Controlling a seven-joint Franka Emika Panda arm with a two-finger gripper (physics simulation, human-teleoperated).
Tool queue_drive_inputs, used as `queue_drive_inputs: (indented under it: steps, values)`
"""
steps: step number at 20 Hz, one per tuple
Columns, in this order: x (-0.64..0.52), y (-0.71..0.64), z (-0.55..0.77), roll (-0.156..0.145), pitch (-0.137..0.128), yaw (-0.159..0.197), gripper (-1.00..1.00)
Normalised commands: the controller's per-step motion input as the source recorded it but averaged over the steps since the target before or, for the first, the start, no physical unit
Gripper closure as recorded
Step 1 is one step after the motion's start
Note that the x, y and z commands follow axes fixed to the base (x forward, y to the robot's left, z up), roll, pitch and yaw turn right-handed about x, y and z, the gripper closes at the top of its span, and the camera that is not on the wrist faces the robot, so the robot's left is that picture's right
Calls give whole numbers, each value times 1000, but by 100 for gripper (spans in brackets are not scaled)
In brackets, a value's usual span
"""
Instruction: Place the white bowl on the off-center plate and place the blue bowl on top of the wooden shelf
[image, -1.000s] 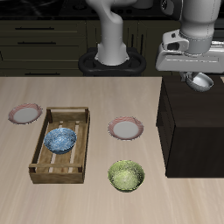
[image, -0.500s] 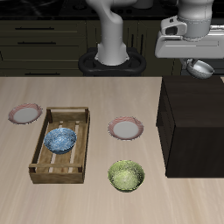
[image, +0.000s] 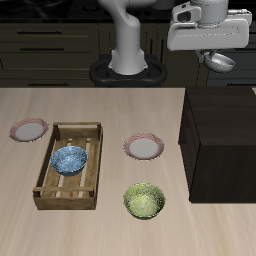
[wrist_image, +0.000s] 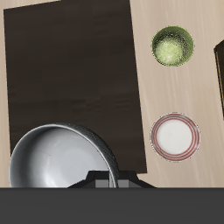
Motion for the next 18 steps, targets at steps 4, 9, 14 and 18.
queue_drive_inputs:
  steps: [4,9,14,18]
  values:
    - [-83,-477,59,-39,-26,49,100]
    - [-157,-436,26,-22,-11,6,100]
    - [-137,-718,92,-31,-25,32,100]
    - [-64,-629,60,-40,-7,-14,100]
